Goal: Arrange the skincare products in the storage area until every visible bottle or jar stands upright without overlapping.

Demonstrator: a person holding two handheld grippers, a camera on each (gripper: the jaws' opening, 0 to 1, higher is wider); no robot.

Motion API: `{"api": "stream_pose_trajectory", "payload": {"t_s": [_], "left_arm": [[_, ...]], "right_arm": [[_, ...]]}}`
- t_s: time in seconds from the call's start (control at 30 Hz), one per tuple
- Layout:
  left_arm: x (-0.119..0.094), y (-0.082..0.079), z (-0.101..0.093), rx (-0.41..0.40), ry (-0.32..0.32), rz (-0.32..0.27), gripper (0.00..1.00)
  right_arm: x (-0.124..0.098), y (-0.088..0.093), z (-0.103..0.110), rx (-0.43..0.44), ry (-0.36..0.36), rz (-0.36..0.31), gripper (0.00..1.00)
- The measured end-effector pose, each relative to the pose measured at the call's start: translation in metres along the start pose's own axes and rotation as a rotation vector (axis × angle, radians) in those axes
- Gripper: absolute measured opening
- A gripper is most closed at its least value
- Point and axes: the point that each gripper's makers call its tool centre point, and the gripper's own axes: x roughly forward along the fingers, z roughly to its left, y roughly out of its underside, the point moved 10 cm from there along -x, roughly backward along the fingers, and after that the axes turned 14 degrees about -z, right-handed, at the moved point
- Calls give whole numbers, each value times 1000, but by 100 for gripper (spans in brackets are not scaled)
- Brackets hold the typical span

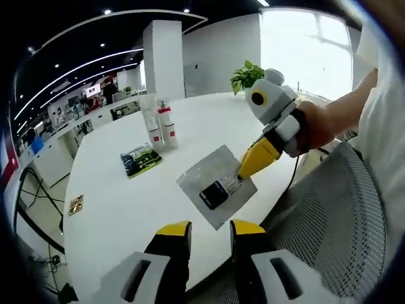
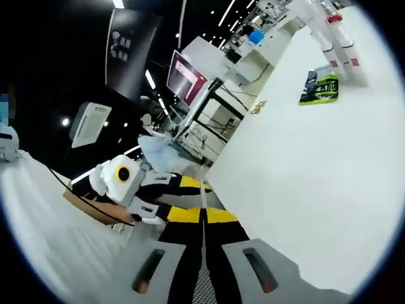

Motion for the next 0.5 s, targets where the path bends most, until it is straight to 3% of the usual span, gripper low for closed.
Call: {"api": "stream_pose_trajectory", "payload": {"t_s": [0.07, 0.1, 0.13, 0.27, 0.5], "left_arm": [[1, 2, 3, 23, -36, 11, 25], [0, 6, 8, 69, -91, 56, 24], [0, 7, 10, 90, -101, 77, 22], [0, 6, 7, 95, -101, 40, 20], [1, 10, 10, 146, -130, 76, 17]], "right_arm": [[2, -4, -2, 17, 8, -8, 0], [3, -8, -4, 20, 15, -20, 0], [5, -10, -4, 22, 20, -24, 0], [13, -22, -6, 52, 33, -42, 0], [37, -48, -13, 76, 76, -64, 0]]}}
